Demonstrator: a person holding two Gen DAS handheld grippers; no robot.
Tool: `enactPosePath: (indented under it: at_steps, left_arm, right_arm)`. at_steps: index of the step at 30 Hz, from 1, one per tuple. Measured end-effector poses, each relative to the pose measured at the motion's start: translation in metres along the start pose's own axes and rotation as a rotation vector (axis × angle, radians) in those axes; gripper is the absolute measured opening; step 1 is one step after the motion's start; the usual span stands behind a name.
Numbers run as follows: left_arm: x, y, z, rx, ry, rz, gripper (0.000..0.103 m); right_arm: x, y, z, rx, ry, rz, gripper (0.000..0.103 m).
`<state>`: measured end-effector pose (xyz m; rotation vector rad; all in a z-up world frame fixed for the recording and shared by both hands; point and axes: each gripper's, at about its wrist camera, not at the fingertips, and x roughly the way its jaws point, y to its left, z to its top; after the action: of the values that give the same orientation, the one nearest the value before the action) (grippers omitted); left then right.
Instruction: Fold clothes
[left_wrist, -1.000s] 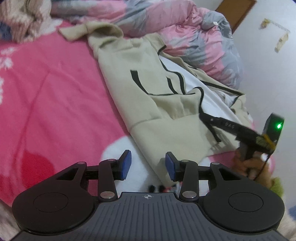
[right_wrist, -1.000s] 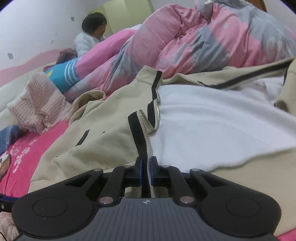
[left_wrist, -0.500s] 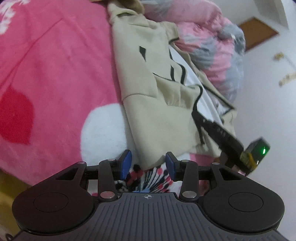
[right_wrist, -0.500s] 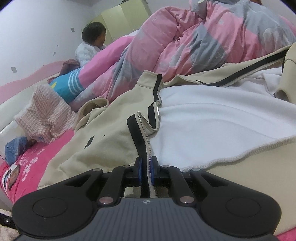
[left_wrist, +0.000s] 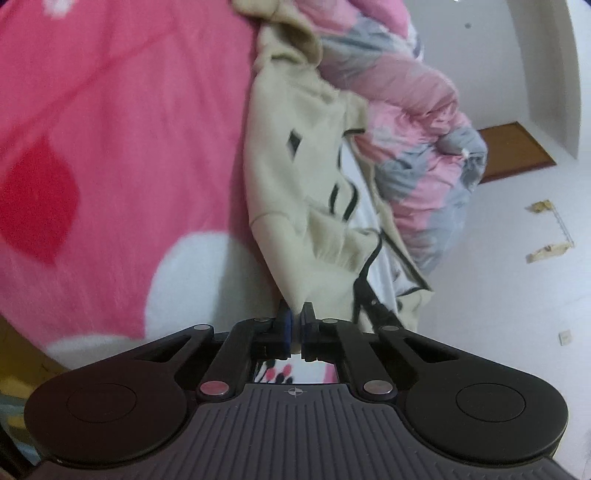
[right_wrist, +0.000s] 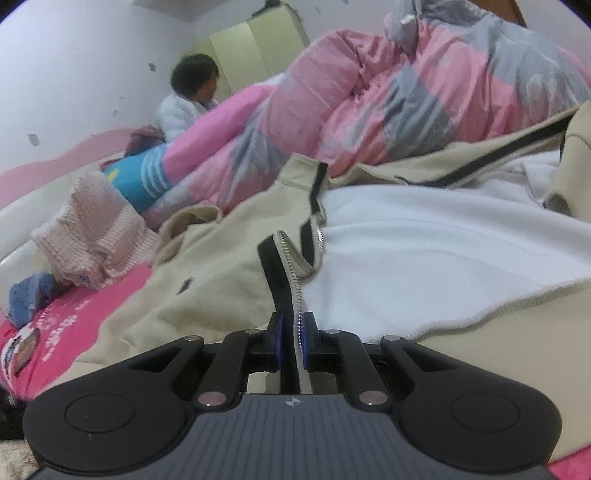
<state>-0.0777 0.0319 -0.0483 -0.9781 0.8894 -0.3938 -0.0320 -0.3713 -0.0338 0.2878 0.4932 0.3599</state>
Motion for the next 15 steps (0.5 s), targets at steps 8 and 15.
enactPosePath:
  at_steps: [8,15]
  left_arm:
    - [0.017,-0.003,0.000,0.125,0.017,0.111,0.002]
    - [0.015,0.009,-0.001,0.117,0.042,0.097,0.004]
  right_arm:
    - [0.005,0.015,-0.003,-0.102,0.004,-0.052,0.011]
    - [0.001,0.009,-0.004,-0.070,0.011,-0.048,0.011]
